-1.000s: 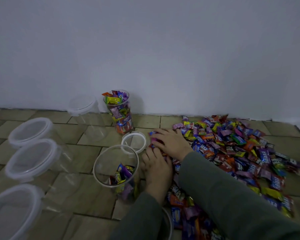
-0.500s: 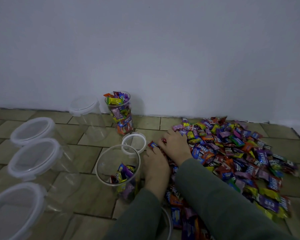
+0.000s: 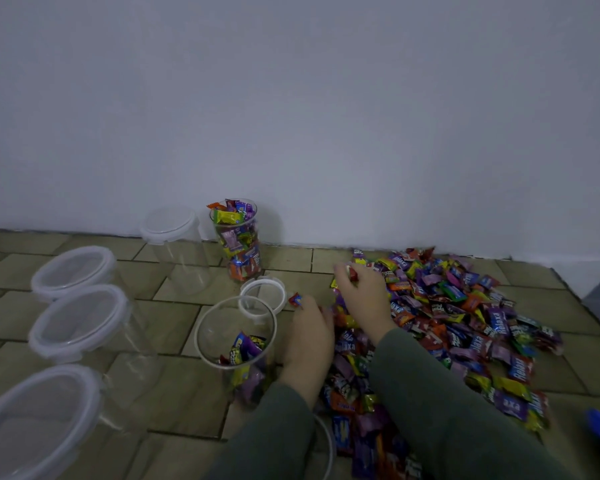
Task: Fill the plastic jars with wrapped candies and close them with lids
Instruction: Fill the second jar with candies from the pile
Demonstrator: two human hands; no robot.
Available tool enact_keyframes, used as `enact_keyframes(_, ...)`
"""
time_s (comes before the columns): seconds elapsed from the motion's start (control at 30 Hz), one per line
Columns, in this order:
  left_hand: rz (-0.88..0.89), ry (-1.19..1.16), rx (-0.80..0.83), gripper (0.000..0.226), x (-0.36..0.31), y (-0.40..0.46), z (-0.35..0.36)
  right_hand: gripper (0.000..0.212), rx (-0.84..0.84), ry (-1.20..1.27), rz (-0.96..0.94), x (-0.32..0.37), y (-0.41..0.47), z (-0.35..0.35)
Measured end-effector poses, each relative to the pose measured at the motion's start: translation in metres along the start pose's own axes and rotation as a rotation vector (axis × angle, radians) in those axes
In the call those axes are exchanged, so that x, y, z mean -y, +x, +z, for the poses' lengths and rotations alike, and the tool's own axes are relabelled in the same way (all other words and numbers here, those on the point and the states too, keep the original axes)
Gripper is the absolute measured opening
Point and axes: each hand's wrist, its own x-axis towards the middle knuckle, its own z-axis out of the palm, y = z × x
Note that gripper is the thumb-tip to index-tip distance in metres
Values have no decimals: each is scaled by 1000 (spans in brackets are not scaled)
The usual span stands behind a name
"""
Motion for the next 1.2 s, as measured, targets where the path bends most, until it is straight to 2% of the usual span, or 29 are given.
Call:
enact_keyframes(0.2, 156, -175, -98, 18, -18, -17, -14, 48, -252, 275, 105, 16, -18, -29)
enact_keyframes(0.37, 294, -232, -126, 20, -33, -34, -36, 45, -392, 556, 306, 34, -24, -45)
enact_keyframes(0.5, 405, -358, -229, 18, -38, -45, -58, 39, -396, 863, 457, 56, -31, -56)
enact_keyframes(0.67, 474, -489, -386, 14, -28, -54, -97, 37, -360, 1167, 480, 101, -40, -54)
enact_keyframes(0.9, 456, -656, -486, 13, 21, -53, -138, 34, -258, 1308, 518, 155, -50, -28)
enact_keyframes(1.1, 425, -742, -409, 13, 52, -47, -145, 34, -223, 1315, 508, 186, -62, 4)
enact_keyframes(1.2, 422, -789, -364, 11, 60, -45, -140, 35, -273, 1214, 430, 190, -70, 14)
